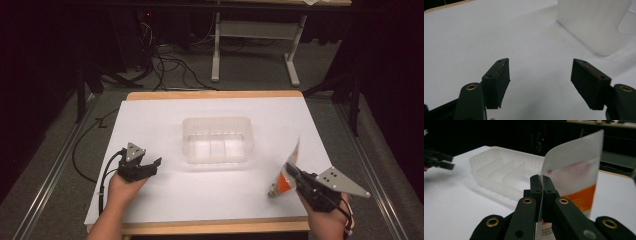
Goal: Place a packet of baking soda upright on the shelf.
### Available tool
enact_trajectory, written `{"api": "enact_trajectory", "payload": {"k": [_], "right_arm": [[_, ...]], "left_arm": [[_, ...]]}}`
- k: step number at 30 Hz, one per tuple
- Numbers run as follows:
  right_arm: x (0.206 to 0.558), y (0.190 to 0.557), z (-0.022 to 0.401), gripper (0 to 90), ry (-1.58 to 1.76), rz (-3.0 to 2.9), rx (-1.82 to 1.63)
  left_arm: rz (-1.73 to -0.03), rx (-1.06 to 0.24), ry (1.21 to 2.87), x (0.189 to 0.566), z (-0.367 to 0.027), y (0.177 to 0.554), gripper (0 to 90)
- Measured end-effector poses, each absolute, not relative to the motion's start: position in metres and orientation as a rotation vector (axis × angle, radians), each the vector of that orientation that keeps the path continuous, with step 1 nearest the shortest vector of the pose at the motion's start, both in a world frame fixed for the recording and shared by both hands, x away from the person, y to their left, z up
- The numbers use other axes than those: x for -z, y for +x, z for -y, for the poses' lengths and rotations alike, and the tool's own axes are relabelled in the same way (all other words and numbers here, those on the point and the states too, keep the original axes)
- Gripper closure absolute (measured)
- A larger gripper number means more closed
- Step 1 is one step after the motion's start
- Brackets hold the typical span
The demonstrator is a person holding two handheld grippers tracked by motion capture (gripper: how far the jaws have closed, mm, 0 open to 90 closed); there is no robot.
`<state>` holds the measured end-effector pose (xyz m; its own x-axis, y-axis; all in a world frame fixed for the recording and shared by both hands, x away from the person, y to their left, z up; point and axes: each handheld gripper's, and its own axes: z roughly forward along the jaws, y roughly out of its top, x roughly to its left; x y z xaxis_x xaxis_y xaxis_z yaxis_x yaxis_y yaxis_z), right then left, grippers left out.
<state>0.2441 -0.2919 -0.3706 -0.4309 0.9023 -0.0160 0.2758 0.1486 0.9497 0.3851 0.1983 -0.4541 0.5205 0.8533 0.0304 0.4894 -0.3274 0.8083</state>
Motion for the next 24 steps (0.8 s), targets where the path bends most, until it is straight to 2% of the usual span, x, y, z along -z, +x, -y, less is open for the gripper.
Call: {"api": "enact_trajectory", "payload": {"k": [5, 10, 13, 18, 20, 21, 22, 23, 24], "right_arm": [[0.361, 0.269, 0.312, 90.0, 1.162, -1.762, -1.249], [0.357, 0.287, 0.312, 90.0, 1.155, -1.799, -1.205], [0.367, 0.298, 0.310, 90.0, 1.168, -1.838, -1.140], [0.380, 0.303, 0.316, 89.7, 1.231, -1.785, -1.237], [0.381, 0.303, 0.316, 87.0, 1.226, -1.771, -1.256], [0.382, 0.302, 0.316, 82.3, 1.222, -1.765, -1.266], [0.382, 0.302, 0.316, 82.3, 1.222, -1.765, -1.266], [0.385, 0.301, 0.316, 76.8, 1.224, -1.760, -1.274], [0.386, 0.301, 0.316, 75.6, 1.223, -1.754, -1.273]], "left_arm": [[-1.098, -0.596, 1.983, 0.455, -0.198, 0.385, 31.8], [-1.102, -0.596, 1.986, 0.455, -0.199, 0.385, 31.8], [-1.105, -0.592, 1.986, 0.456, -0.199, 0.386, 31.8], [-1.102, -0.597, 1.990, 0.456, -0.198, 0.385, 31.8], [-1.102, -0.593, 1.990, 0.456, -0.198, 0.385, 31.8], [-1.100, -0.593, 1.989, 0.456, -0.198, 0.385, 31.8], [-1.100, -0.593, 1.989, 0.456, -0.198, 0.385, 31.8], [-1.100, -0.593, 1.989, 0.456, -0.198, 0.385, 31.8], [-1.101, -0.592, 1.989, 0.456, -0.198, 0.385, 31.8]]}}
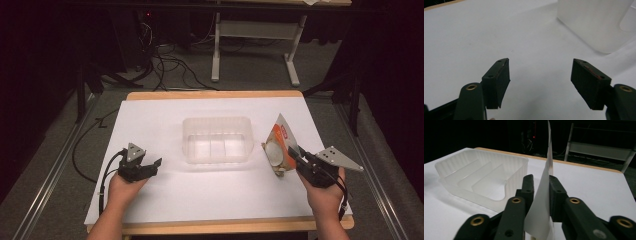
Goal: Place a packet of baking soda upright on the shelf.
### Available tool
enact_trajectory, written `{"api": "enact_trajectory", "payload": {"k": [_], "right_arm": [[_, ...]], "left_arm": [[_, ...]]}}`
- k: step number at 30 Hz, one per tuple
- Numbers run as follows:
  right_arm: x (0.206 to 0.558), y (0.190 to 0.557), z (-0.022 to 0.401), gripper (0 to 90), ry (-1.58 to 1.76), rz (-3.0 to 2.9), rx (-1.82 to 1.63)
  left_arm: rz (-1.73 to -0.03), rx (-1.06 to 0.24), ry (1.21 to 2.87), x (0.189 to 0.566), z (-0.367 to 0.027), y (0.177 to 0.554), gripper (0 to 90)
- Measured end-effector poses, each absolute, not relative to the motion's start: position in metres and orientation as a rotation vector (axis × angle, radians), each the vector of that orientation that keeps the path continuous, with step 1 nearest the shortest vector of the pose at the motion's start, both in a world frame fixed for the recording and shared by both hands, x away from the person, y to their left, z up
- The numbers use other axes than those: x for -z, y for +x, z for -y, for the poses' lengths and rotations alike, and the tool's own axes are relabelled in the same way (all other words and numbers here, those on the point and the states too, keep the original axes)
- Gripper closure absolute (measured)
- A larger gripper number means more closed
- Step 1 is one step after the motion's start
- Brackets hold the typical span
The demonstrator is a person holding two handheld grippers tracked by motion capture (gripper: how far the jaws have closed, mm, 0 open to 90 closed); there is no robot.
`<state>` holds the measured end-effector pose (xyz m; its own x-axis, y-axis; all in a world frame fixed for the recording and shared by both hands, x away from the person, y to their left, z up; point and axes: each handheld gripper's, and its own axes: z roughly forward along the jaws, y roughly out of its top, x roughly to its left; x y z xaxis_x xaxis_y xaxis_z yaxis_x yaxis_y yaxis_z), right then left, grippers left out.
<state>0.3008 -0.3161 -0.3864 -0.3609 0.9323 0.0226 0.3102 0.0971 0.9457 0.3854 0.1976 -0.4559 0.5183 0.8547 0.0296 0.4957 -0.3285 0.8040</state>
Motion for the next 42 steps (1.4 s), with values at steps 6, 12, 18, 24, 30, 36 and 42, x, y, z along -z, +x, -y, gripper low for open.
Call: {"api": "enact_trajectory", "payload": {"k": [6, 12, 18, 24, 30, 36, 42], "right_arm": [[0.395, 0.296, 0.317, 67.1, 1.228, -1.749, -1.288], [0.402, 0.296, 0.318, 61.4, 1.237, -1.728, -1.261], [0.408, 0.299, 0.319, 59.8, 1.254, -1.731, -1.245], [0.413, 0.301, 0.319, 54.7, 1.267, -1.715, -1.210], [0.416, 0.301, 0.318, 52.7, 1.260, -1.730, -1.192], [0.416, 0.297, 0.315, 52.8, 1.240, -1.742, -1.180], [0.418, 0.294, 0.316, 55.2, 1.233, -1.736, -1.176]], "left_arm": [[-1.089, -0.587, 2.006, 0.456, -0.196, 0.385, 31.8], [-1.077, -0.587, 2.006, 0.456, -0.194, 0.385, 31.8], [-1.069, -0.588, 2.005, 0.456, -0.194, 0.384, 31.7], [-1.067, -0.587, 1.993, 0.454, -0.195, 0.384, 31.7], [-1.058, -0.590, 1.991, 0.453, -0.196, 0.385, 31.7], [-1.042, -0.592, 2.012, 0.453, -0.193, 0.383, 31.7], [-1.058, -0.581, 2.036, 0.457, -0.190, 0.386, 31.8]]}}
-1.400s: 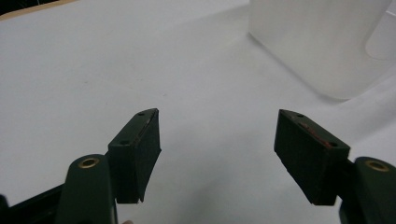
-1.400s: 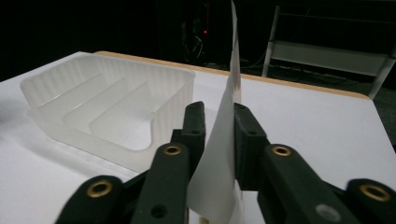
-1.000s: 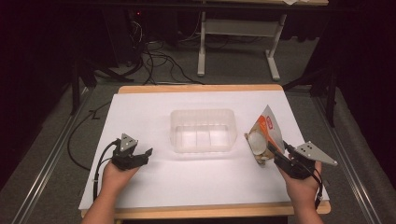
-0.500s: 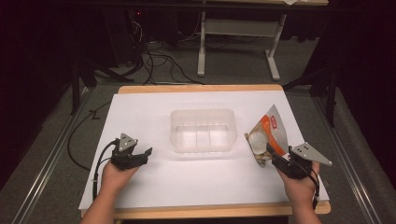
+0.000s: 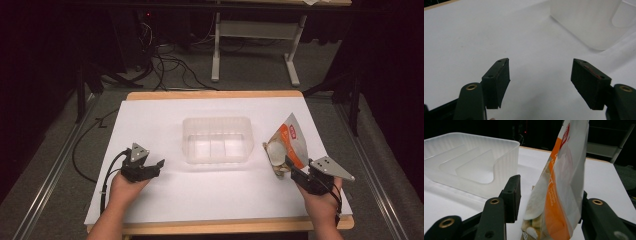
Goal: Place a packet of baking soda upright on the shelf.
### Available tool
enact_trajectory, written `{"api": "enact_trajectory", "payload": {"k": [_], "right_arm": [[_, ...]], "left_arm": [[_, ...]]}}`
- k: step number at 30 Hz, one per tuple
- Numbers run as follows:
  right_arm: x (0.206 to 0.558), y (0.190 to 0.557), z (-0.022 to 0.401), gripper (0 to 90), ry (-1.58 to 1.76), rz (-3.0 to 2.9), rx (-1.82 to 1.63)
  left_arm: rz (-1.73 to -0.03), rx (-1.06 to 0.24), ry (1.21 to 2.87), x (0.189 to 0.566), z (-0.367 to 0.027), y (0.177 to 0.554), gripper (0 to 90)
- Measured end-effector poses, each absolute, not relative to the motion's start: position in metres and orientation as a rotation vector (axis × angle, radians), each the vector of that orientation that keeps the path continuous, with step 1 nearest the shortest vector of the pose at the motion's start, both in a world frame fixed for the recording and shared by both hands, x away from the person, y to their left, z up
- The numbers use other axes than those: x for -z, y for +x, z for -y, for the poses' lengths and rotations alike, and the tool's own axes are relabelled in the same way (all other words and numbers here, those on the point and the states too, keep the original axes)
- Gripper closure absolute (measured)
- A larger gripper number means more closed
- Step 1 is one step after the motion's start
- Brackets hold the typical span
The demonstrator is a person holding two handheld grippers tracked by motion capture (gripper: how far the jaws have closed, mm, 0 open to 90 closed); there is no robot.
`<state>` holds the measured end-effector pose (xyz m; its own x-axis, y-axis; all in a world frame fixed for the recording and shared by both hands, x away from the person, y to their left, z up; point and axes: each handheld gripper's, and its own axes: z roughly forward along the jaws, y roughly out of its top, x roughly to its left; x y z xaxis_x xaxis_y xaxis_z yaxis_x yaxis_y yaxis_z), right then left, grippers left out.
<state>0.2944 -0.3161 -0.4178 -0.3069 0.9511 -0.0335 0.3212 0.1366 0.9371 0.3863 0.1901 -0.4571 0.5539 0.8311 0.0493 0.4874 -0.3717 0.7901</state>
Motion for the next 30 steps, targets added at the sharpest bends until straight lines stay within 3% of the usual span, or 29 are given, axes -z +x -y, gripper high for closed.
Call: {"api": "enact_trajectory", "payload": {"k": [4, 13, 30], "right_arm": [[0.420, 0.297, 0.320, 62.3, 1.253, -1.712, -1.196], [0.419, 0.301, 0.328, 90.0, 1.277, -1.639, -1.235], [0.413, 0.314, 0.318, 90.0, 1.257, -1.623, -1.243]], "left_arm": [[-1.053, -0.593, 2.044, 0.457, -0.188, 0.384, 32.0], [-1.051, -0.598, 2.048, 0.457, -0.187, 0.384, 32.1], [-1.045, -0.601, 2.042, 0.456, -0.189, 0.384, 32.3]]}}
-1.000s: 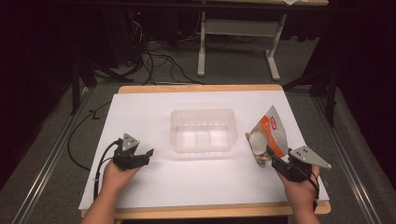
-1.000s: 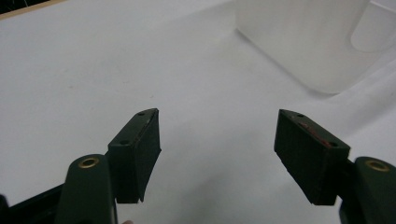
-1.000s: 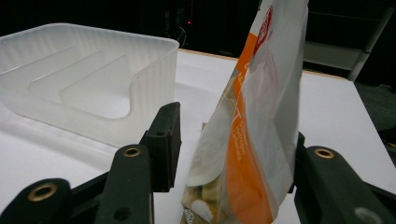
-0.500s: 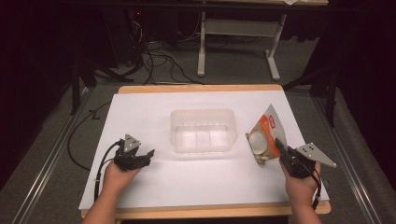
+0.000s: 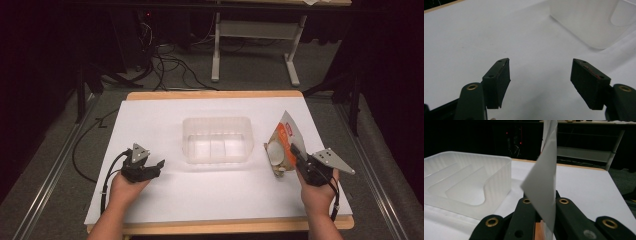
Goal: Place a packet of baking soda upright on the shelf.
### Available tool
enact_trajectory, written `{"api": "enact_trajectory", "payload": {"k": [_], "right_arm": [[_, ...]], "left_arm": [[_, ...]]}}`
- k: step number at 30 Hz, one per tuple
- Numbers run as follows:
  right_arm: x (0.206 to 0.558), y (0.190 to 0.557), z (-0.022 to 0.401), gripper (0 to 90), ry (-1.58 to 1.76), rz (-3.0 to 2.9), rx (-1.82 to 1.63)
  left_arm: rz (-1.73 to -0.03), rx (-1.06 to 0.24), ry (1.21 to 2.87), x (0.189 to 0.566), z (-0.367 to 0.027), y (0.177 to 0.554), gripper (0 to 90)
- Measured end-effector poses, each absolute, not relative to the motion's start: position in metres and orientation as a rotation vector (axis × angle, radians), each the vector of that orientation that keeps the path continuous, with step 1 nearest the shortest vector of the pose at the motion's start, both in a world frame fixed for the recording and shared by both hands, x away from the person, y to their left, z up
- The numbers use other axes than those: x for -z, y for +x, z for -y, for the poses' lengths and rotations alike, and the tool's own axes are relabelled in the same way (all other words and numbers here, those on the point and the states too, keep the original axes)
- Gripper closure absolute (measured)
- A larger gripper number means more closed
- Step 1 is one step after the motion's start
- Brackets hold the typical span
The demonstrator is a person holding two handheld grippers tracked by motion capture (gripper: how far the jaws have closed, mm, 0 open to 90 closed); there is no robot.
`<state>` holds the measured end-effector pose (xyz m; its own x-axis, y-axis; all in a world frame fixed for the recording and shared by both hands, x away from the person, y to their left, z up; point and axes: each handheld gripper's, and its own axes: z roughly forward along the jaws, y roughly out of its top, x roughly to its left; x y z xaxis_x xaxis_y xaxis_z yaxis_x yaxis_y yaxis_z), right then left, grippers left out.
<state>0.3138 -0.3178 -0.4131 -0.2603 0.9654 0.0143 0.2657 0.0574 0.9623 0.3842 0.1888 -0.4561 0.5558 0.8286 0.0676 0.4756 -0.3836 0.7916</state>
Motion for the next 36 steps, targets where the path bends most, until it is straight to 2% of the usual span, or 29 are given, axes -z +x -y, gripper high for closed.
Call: {"api": "enact_trajectory", "payload": {"k": [18, 36], "right_arm": [[0.394, 0.303, 0.327, 90.0, 1.236, -1.577, -1.218], [0.375, 0.306, 0.304, 90.0, 1.177, -1.595, -1.267]], "left_arm": [[-1.028, -0.603, 2.039, 0.455, -0.188, 0.384, 32.3], [-1.024, -0.608, 2.017, 0.452, -0.194, 0.383, 32.0]]}}
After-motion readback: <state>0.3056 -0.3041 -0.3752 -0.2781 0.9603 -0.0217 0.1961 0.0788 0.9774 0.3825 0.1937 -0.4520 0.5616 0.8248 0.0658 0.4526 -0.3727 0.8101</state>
